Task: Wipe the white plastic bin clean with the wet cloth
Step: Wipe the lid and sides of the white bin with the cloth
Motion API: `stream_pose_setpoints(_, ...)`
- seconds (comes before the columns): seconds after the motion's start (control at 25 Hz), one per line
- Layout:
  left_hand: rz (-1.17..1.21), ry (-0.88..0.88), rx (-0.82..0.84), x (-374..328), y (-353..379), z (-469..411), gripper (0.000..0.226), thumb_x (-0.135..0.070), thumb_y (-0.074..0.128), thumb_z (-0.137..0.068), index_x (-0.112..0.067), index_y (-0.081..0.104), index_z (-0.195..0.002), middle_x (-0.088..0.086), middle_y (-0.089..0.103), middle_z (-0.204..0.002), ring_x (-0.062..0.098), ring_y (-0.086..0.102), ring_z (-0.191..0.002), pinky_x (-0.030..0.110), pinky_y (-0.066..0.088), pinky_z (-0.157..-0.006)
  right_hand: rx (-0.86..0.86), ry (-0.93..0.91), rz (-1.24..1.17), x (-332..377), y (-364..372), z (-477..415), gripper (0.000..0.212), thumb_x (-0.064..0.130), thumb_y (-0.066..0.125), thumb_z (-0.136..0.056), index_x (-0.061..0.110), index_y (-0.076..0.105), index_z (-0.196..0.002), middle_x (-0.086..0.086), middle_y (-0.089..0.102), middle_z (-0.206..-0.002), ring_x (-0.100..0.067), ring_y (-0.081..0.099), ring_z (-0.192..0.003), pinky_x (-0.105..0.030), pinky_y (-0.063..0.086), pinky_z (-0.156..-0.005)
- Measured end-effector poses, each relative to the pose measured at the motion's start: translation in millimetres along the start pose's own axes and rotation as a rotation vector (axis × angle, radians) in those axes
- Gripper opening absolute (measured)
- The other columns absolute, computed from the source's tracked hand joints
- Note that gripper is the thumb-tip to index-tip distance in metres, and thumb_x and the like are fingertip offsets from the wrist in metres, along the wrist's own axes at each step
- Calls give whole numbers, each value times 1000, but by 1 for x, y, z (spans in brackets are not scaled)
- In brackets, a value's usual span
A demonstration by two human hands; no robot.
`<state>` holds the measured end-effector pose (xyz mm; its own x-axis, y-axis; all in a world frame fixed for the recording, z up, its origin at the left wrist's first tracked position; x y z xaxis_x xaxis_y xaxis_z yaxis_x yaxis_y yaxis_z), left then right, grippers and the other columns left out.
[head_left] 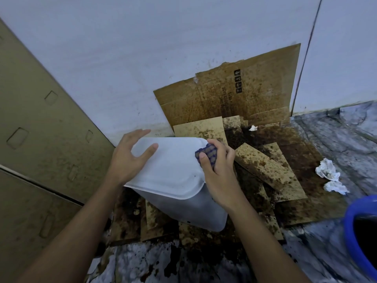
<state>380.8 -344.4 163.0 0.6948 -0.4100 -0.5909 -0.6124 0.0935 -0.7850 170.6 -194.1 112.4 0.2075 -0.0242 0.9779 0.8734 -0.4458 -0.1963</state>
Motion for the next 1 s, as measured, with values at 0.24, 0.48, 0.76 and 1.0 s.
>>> stream_pose_setpoints(0.24,-119,-173,170,58,10,-2,73,-77,59,-78,-47,48,-144,-2,31,-160,22,30,-148,45,27,-119,-36,0,30,-3,-9,9,37,42,49,-102,33,44,-138,10,23,-143,-11,43,-128,-37,43,-108)
stream_pose_setpoints(0.48,-73,-220,233,78,17,-8,88,-88,60,-70,-49,43,-147,-3,35,-160,23,34,-147,50,32,-119,-50,-1,30,-4,-10,11,35,40,50,-102,33,45,-136,9,25,-141,-5,43,-121,-28,42,-101)
stream_pose_setpoints(0.76,15,-251,363,82,15,-9,94,-90,60,-67,-54,33,-150,-10,26,-164,21,28,-150,51,32,-119,-59,4,26,-12,-21,19,31,39,53,-101,36,48,-131,11,27,-139,21,41,-110,-8,40,-84)
stream_pose_setpoints(1.0,11,-270,313,69,21,13,96,-90,58,-60,-61,30,-147,-4,24,-149,23,26,-142,48,30,-119,-118,20,-43,-25,-34,25,26,36,57,-100,35,53,-126,8,32,-134,22,44,-109,1,43,-79)
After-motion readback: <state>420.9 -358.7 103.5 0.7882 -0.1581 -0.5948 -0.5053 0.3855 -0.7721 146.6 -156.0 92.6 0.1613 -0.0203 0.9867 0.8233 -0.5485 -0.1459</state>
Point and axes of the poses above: each hand's wrist, its own z-axis away from the middle knuckle, its own y-axis out of the palm, x = y × z, the point moved 6 cm from there along -z, towards the middle knuckle
